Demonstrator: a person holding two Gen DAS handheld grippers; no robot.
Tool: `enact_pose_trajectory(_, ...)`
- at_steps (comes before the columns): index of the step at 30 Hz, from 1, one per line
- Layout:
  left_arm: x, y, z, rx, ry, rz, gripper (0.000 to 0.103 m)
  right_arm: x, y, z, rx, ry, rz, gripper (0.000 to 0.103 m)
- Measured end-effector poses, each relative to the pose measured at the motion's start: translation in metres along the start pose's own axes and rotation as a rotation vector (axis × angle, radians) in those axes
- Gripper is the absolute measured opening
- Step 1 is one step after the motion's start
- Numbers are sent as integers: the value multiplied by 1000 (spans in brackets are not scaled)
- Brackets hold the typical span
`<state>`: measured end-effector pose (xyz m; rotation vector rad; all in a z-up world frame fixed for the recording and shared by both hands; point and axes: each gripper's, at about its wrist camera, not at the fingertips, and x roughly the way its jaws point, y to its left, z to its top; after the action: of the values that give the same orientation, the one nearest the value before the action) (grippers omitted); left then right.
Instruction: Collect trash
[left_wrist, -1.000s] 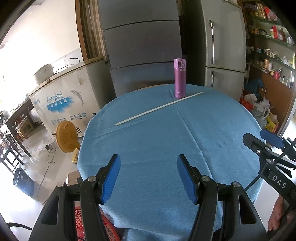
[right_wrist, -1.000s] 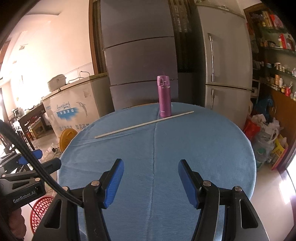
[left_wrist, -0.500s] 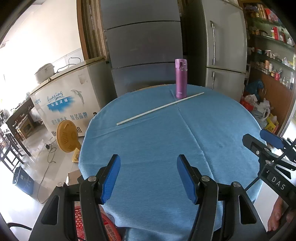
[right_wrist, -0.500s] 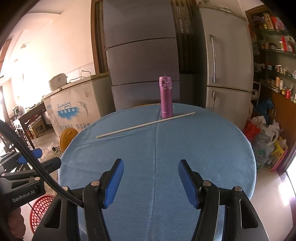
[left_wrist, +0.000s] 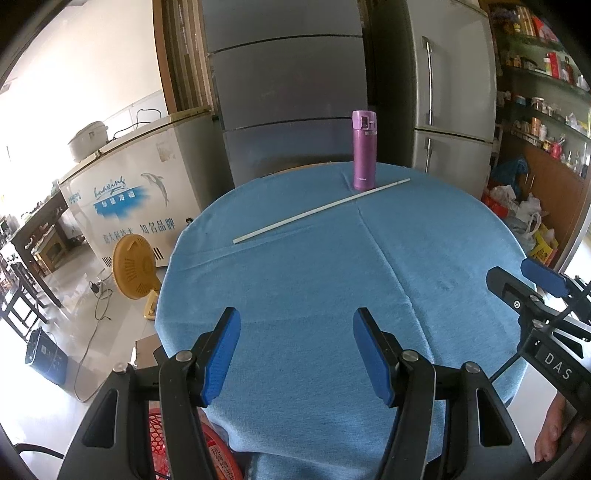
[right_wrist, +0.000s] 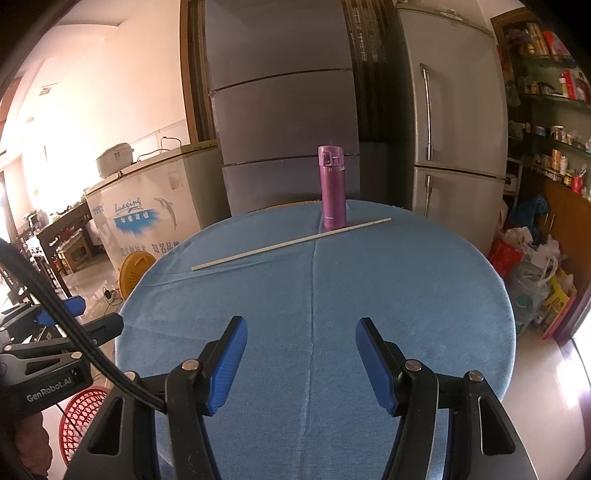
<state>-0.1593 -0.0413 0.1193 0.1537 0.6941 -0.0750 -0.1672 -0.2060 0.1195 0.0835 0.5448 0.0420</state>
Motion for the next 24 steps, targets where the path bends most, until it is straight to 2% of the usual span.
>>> enact_pose_trajectory(24,0,8,-5,-5,-3,-21,64,-2,10,0,-10,2,-22,65)
